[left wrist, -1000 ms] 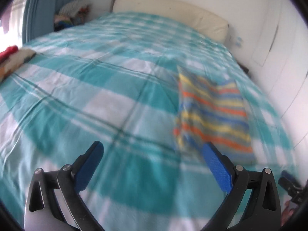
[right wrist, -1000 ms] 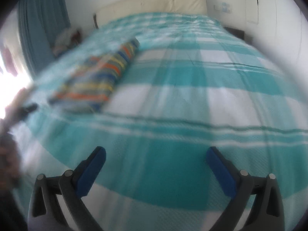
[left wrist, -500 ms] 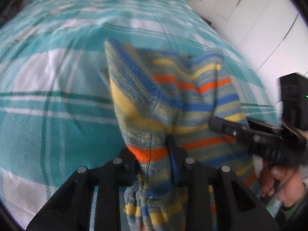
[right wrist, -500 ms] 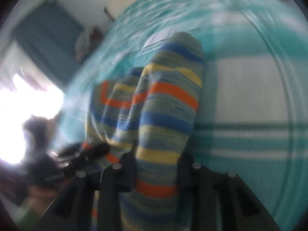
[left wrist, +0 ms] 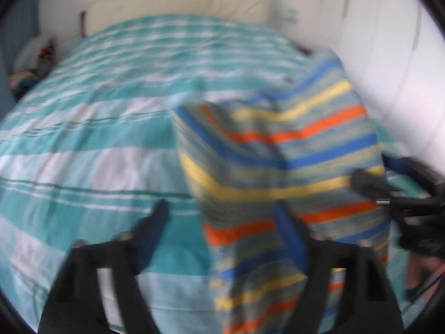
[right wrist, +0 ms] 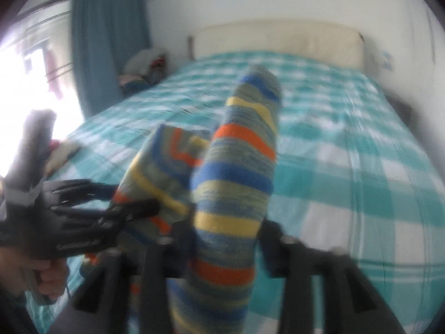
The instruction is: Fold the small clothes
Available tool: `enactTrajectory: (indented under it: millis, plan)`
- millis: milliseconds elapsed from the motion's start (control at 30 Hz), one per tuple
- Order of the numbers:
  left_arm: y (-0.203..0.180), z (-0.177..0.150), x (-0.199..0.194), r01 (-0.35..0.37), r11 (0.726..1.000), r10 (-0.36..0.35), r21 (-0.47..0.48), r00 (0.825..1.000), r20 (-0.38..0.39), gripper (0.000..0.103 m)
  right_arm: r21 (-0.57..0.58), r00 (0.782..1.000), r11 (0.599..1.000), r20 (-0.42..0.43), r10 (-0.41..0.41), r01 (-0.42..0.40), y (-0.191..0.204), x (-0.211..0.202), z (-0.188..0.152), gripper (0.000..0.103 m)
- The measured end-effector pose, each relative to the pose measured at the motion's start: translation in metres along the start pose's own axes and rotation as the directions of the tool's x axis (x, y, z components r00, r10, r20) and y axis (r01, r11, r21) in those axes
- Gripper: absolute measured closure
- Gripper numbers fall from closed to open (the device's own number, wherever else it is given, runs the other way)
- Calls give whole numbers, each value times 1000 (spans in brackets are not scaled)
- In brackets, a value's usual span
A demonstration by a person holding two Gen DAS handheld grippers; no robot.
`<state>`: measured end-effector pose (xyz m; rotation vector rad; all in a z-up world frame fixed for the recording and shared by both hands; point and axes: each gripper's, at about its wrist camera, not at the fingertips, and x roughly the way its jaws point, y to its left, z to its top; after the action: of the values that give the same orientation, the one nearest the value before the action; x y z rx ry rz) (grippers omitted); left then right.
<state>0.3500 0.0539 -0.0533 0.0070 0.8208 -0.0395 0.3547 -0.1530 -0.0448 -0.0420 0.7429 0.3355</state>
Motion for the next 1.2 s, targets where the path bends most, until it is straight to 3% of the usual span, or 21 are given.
enactTrajectory:
  millis: [33,100,233,367,467,533,700,867,1200]
  plan:
    - [2,-9,3,-66,998,66,3,998,-7,18,30,999,999,-16,-39,40,-12,-1,-8,6]
    - [6,-28,-9,-86,996,86,8,996,9,18,50,999,998,-16,-46,47,-30,-16,-27,6]
    - [0,-54,-62,-181,983,178,18,980,92,2,-46,991,989,14,-137,137,-26,-63,-65,4]
    - [-12,-61,-121,-190,982,187,2,970,153,1,-76,995,994,70,-78,83,-12,-112,-79,1]
    - [-24,-66,-157,-244,969,246,-35,955,165,1,-64,995,998,97,-24,30,4,-149,-80,1]
    - [-29,-73,-179,-265,962,272,-63,946,175,1,-51,996,998,87,-31,35,15,-168,-80,1]
    - [-39,-95,-213,-252,965,260,-73,956,139,1,-56,998,997,55,-45,48,46,-209,-90,1]
    - [-50,-117,-231,-263,962,270,-69,953,135,0,-58,998,996,29,-64,65,61,-234,-105,1]
    - [-56,-132,-245,-231,971,238,-63,960,149,0,-107,996,990,7,-92,93,79,-255,-122,1]
